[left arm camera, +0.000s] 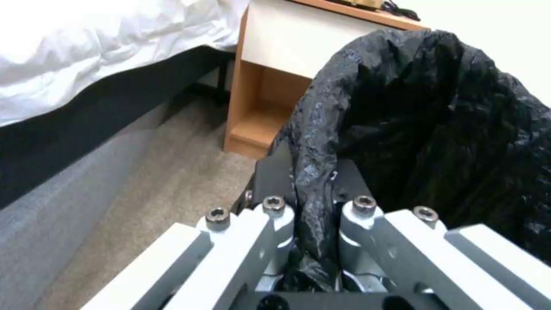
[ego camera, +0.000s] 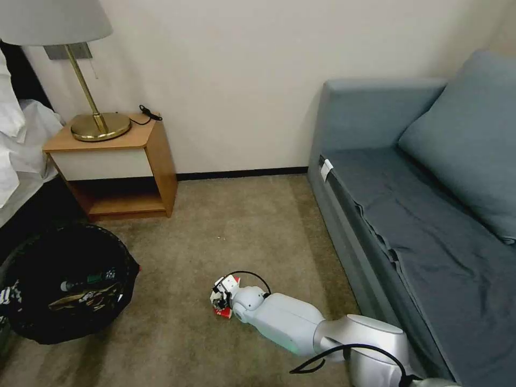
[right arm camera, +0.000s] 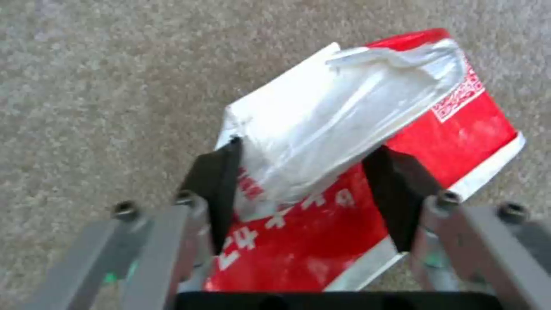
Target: Pick up the trash bin, then pick up the garbage on the floor and place it into the trash bin.
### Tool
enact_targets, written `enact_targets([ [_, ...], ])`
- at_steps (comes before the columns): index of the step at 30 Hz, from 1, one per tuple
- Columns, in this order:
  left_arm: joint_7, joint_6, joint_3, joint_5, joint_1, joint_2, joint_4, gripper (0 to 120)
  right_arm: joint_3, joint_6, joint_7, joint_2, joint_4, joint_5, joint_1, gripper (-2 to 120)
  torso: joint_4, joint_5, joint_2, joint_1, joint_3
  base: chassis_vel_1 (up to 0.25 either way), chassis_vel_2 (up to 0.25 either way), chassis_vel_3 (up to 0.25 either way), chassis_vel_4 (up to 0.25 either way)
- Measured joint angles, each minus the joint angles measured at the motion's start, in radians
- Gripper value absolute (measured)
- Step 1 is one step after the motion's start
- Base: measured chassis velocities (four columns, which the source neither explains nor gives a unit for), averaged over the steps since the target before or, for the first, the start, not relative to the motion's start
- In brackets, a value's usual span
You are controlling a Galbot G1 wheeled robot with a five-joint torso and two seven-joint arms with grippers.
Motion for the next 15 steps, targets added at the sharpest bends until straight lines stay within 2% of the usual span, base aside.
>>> enact_targets([
  [3,0.001,-0.002,-0.001,0.0,0.005,-0.003,0.0,4,0.0,0.012,-0.002,0.0,-0.006,-0.01,-0.001,36,0.0,0.0,0.0,0.0,0.0,0.0,0.0,0.0,0.0],
  [6,0.002,-0.002,-0.001,0.0,0.007,-0.005,-0.001,4,-0.001,0.016,-0.002,0.0,-0.008,-0.014,-0.002,29,0.0,-0.0001,0.0,0.0,0.0,0.0,0.0,0.0,0.0],
  [8,0.002,-0.002,-0.001,0.0,0.008,-0.007,-0.004,4,-0.001,0.022,-0.002,-0.001,-0.011,-0.021,-0.004,16,-0.0002,-0.0001,0.0,0.0,0.0,0.0,0.0,0.0,0.0],
  [10,0.002,-0.002,-0.001,0.0,0.008,-0.007,-0.005,4,-0.001,0.024,-0.002,-0.001,-0.011,-0.022,-0.004,14,-0.0002,-0.0001,0.0,0.0,0.0,0.0,0.0,0.0,0.0],
  [12,0.003,-0.002,-0.001,0.0,0.009,-0.009,-0.009,4,-0.003,0.032,-0.002,-0.001,-0.011,-0.027,-0.004,3,-0.0001,-0.0001,0.0,0.0,0.0,0.0,0.0,0.0,0.0],
  [15,0.003,-0.002,-0.001,0.001,0.009,-0.011,-0.011,4,-0.004,0.036,-0.001,-0.001,-0.009,-0.029,-0.005,0,-0.0001,-0.0001,0.0,0.0,0.0,0.0,0.0,0.0,0.0],
])
